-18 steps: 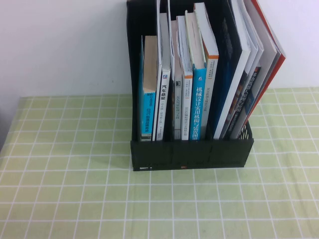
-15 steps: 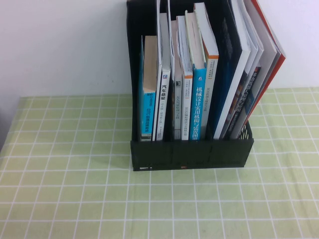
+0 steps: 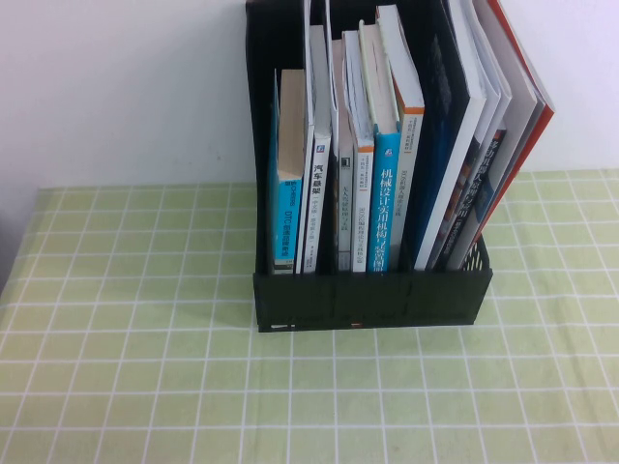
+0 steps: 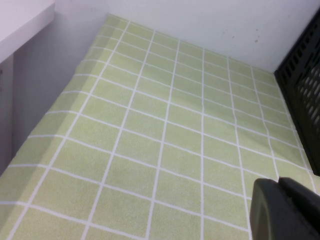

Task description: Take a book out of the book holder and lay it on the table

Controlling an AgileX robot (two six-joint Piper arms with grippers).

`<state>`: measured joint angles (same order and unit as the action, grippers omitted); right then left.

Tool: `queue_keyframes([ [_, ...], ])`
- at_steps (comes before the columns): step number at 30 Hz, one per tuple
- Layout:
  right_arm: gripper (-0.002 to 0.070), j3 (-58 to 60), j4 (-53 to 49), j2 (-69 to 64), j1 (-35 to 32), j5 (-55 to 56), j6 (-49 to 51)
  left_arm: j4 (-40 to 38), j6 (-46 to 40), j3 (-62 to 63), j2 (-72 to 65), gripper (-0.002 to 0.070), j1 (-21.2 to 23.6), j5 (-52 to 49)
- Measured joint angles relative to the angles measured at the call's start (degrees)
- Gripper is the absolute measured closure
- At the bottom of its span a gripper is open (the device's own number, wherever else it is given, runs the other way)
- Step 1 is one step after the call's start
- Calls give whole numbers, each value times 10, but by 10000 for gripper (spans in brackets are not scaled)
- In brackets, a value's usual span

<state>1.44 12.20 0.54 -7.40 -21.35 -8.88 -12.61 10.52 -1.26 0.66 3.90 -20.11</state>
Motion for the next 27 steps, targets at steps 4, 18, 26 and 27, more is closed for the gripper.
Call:
queue_keyframes([
  [4, 678, 0, 0, 0, 0, 0, 0, 0, 0, 0, 0, 678, 0, 0],
  [18, 678, 0, 0, 0, 0, 0, -2, 62, -142, 0, 0, 678, 0, 0],
  [26, 678, 0, 0, 0, 0, 0, -3, 65, -150, 0, 0, 678, 0, 1],
  [27, 678, 0, 0, 0, 0, 0, -3, 65, -151, 0, 0, 678, 0, 1],
])
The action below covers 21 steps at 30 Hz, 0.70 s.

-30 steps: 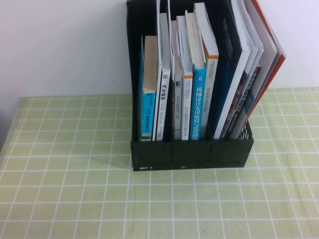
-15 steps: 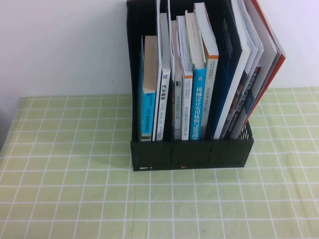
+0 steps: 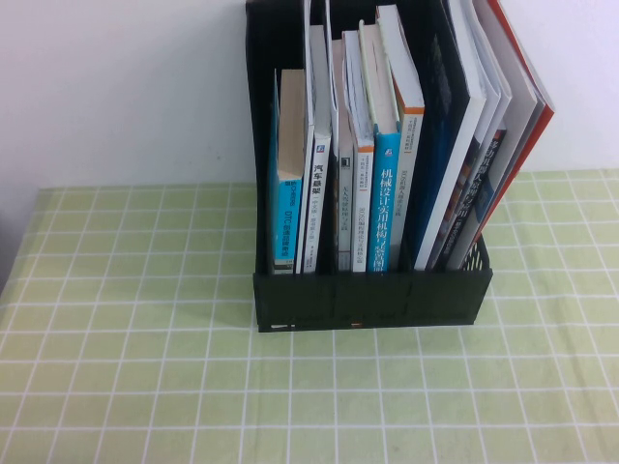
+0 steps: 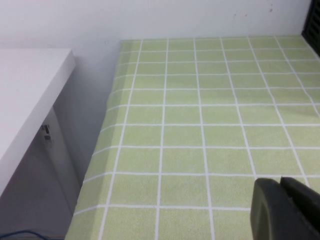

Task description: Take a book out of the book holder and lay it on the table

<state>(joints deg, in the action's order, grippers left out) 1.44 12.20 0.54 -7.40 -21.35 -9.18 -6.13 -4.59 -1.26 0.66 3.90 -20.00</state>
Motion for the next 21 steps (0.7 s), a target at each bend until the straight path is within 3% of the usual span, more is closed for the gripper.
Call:
queue_keyframes([
  [13, 678, 1, 0, 0, 0, 22, 0, -10, -5, 0, 0, 678, 0, 14],
  [21, 678, 1, 0, 0, 0, 144, 0, -84, -7, -1, 0, 678, 0, 139],
])
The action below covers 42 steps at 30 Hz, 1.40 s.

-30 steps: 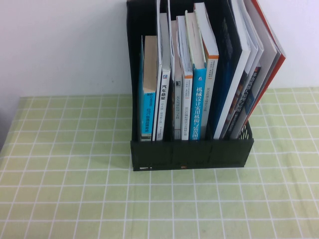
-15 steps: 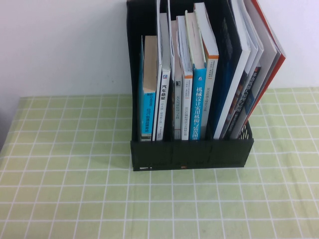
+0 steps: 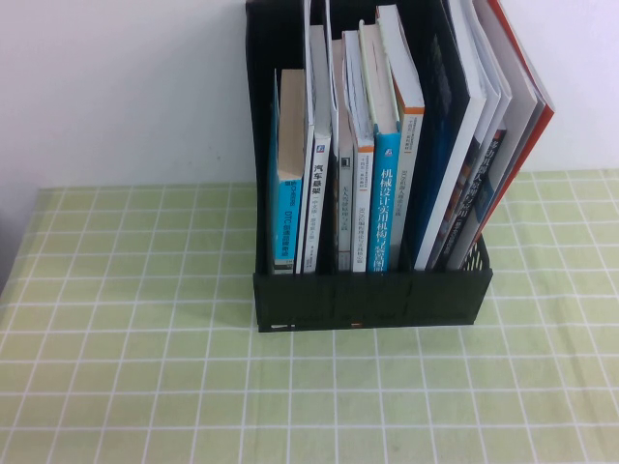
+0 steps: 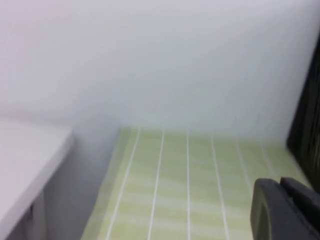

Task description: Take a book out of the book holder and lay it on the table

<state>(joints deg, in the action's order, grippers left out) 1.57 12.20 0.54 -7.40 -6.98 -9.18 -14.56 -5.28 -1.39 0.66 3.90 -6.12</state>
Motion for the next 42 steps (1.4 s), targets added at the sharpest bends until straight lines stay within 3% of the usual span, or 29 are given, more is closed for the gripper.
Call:
queue_keyframes([
  [9, 678, 0, 0, 0, 0, 88, 2, -34, 28, 0, 0, 677, 0, 128],
  [42, 678, 0, 0, 0, 0, 90, 3, -35, 28, 0, 0, 677, 0, 130],
])
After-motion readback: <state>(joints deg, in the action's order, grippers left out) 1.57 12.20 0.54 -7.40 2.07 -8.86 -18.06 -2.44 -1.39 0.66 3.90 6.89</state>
